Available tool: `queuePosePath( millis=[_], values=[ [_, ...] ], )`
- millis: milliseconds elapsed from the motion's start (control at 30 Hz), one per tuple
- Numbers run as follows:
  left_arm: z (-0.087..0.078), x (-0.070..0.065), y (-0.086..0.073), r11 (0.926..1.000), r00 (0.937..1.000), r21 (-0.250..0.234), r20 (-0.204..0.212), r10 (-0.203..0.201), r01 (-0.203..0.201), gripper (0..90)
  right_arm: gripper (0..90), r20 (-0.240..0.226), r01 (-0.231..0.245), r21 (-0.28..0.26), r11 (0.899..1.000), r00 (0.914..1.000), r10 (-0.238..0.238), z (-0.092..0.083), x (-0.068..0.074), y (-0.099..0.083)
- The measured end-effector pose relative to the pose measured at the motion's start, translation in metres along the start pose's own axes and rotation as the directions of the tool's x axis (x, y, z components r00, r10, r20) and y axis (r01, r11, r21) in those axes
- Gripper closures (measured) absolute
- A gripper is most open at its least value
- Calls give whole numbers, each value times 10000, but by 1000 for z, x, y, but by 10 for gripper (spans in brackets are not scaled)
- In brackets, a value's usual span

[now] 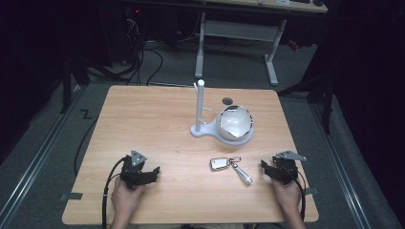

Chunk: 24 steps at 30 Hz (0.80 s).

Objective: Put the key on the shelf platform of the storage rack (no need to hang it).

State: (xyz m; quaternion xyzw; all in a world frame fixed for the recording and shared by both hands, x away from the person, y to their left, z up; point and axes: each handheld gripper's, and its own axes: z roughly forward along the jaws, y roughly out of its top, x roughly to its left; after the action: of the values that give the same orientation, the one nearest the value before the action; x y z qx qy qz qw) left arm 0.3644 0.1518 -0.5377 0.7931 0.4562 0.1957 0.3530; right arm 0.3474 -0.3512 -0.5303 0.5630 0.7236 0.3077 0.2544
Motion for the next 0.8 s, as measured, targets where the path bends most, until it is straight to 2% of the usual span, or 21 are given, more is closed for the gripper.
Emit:
queuePosePath(
  millis=[800],
  values=[
    [0,0,0,10000,10000,3,7,-1,1,219,434,-125,-8,10,10000,9999,8,0,0,0]
  ],
)
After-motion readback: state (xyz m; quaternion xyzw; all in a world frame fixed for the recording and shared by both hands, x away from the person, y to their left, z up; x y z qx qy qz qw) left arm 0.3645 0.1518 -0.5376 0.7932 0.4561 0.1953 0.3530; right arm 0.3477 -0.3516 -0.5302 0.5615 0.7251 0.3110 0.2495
